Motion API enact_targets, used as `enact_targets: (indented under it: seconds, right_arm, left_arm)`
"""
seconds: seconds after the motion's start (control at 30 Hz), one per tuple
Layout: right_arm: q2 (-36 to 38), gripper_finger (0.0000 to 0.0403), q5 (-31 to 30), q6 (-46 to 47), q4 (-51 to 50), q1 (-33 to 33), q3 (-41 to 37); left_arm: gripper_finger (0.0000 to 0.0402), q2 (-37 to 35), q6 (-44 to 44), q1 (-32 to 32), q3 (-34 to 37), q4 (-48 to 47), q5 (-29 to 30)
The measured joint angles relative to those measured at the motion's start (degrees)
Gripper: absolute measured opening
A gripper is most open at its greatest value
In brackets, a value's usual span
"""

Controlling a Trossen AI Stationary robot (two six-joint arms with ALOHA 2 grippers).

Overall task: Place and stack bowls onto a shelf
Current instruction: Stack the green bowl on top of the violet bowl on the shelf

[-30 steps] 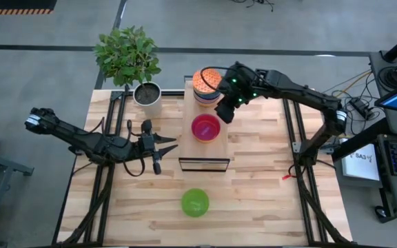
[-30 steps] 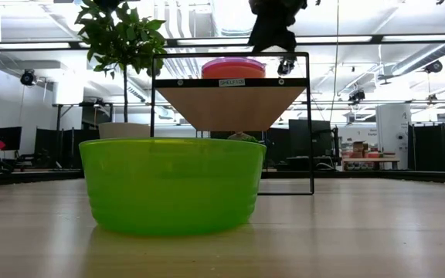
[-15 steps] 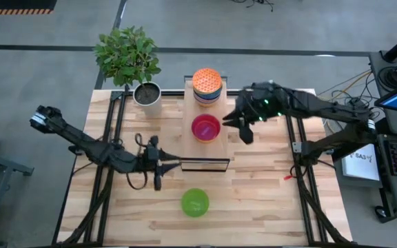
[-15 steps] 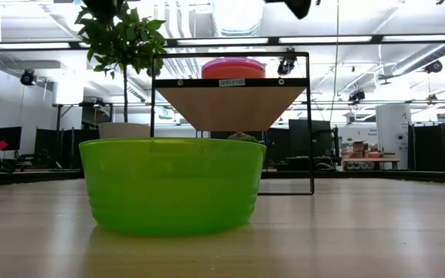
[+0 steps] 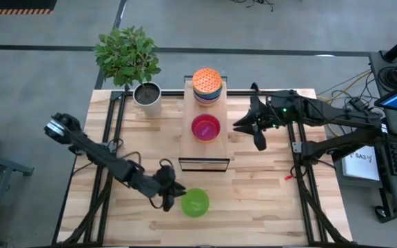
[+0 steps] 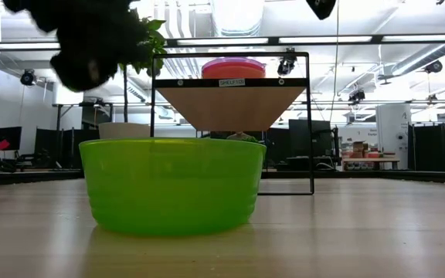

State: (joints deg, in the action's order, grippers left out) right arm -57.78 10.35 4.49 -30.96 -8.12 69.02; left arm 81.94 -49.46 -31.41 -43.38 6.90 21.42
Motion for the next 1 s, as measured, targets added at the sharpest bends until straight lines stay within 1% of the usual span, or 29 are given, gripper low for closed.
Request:
enact_targets:
  seconds: [0.13,0.23,0.33,0.5,0.6,0.7,0.77,0.9,1.0]
  right_arm:
    - [0.8,0.0068,0.1,-0.1,-0.1,0.0,-0.8]
    - [1.0,0.0068,0.2,-0.1,-0.3,0.0,-1.1]
    - [1.2,0.0068,0.2,-0.6,-0.4,0.0,-1.3]
    - [1.4,0.0068,0.4,-1.6,-0.5,0.0,-2.2]
    - [1.4,0.0068,0.4,-2.2,-0.4,0.0,-2.4]
    - [1.4,0.0068,0.4,-2.2,-0.4,0.0,-2.4]
    - [1.4,0.0068,0.4,-2.2,-0.4,0.0,-2.4]
    - [1.4,0.0068,0.5,-2.1,-0.4,0.0,-2.4]
    - [1.4,0.0068,0.6,-1.8,-0.5,0.0,-2.4]
  left_arm:
    - [0.0075,5.4,-1.8,-0.7,-1.9,-1.4,0.0]
    - [0.0075,8.8,-3.4,-0.7,-6.0,-6.2,0.0]
    - [0.0075,12.3,-8.6,-0.8,-12.0,-18.3,-0.1]
    - [0.0076,18.1,-19.5,-1.4,-24.7,-40.9,-0.2]
    - [0.0087,21.1,-22.3,-1.6,-31.1,-50.5,-1.1]
    - [0.0114,23.5,-22.7,-1.7,-35.3,-54.6,-2.2]
    - [0.0137,24.8,-22.9,-1.7,-36.7,-55.0,-3.0]
    - [0.0181,26.4,-24.2,-1.6,-37.6,-54.8,-3.0]
    - [0.0197,27.4,-26.2,-1.5,-37.3,-54.3,-3.0]
